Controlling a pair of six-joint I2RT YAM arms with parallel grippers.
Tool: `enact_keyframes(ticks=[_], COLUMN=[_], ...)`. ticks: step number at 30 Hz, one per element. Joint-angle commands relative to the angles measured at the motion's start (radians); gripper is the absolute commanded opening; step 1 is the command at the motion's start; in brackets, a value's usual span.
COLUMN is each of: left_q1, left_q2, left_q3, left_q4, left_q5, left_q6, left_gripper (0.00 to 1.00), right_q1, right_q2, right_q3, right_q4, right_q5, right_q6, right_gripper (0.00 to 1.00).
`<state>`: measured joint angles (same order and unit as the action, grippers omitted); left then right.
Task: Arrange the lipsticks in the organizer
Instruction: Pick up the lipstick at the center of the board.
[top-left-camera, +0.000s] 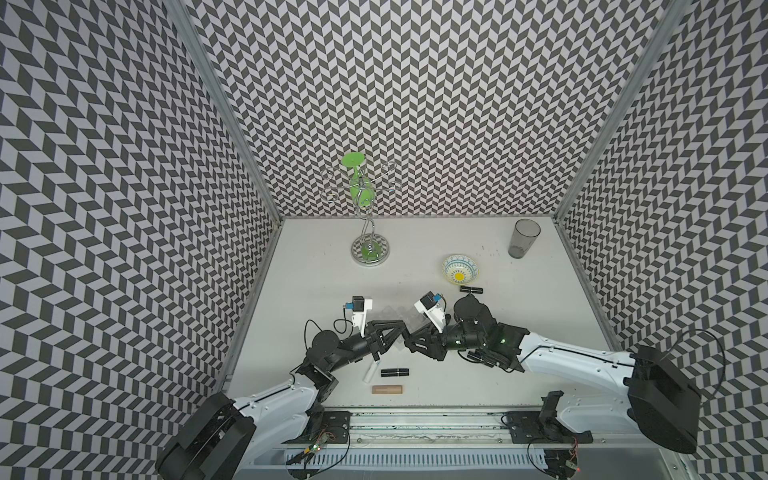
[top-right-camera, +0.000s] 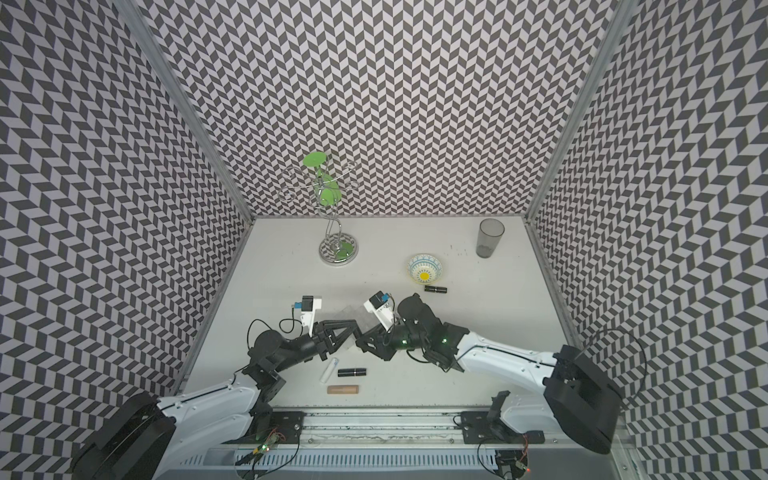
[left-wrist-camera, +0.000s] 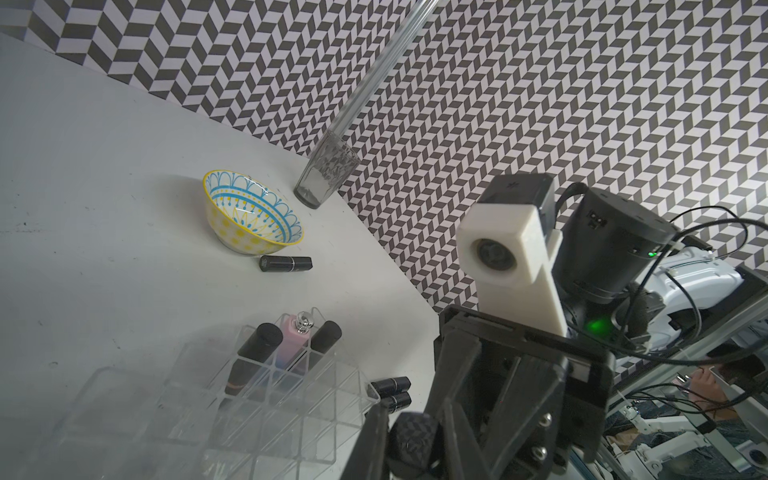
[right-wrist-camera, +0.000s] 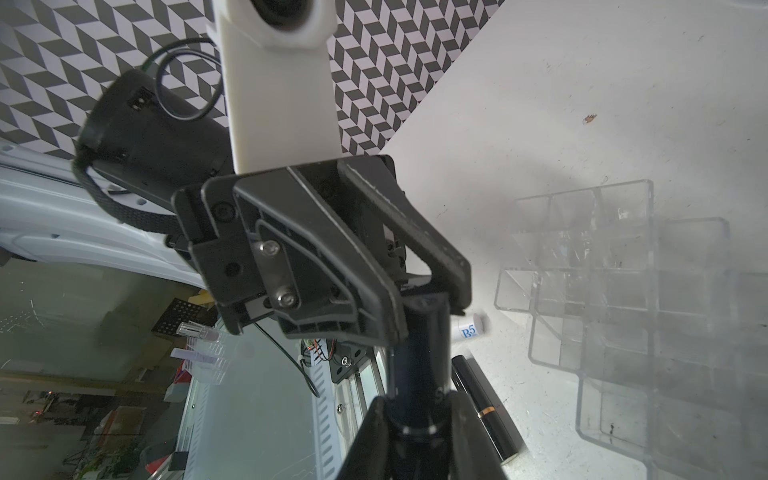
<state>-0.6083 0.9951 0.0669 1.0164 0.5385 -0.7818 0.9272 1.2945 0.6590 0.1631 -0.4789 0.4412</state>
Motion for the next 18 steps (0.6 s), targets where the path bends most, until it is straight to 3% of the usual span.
enact_keyframes(ticks=[1, 3, 7, 10, 13, 15, 18], left_q1=[-0.008, -0.008, -0.008, -0.012, -0.054, -0.08, -0.118], left_q2=[-0.004, -0.008, -0.019, -0.03, -0.022, 0.026, 0.136], left_q3=[0.033, 0.033, 0.046, 0.104, 0.184, 0.209, 0.252], left_q4=[0.016, 0.005, -0.048, -0.187, -0.37, -0.368, -0.314], left_q5=[0.032, 0.028, -0.003, -0.061, -0.282, -0.392, -0.44], left_q6=[0.018, 0.022, 0.067, 0.181, 0.316, 0.361, 0.441], left_gripper=[0.05, 0.0, 0.0, 0.0, 0.0, 0.0, 0.0], right_q1=[-0.001, -0.002, -0.002, -0.01, -0.028, -0.031, -0.034], right_q2=[0.004, 0.002, -0.007, -0.073, -0.205, -0.308, -0.449], right_q3=[0.02, 0.017, 0.014, -0.024, -0.096, -0.149, -0.252], right_q4=[0.047, 0.053, 0.056, 0.078, 0.086, 0.074, 0.107], right_q5=[0.035, 0.033, 0.029, 0.085, 0.235, 0.362, 0.481], right_q6=[0.002, 0.008, 0.005, 0.018, 0.059, 0.071, 0.079], right_gripper=[0.24, 0.37, 0.96, 1.0, 1.0, 1.0, 1.0])
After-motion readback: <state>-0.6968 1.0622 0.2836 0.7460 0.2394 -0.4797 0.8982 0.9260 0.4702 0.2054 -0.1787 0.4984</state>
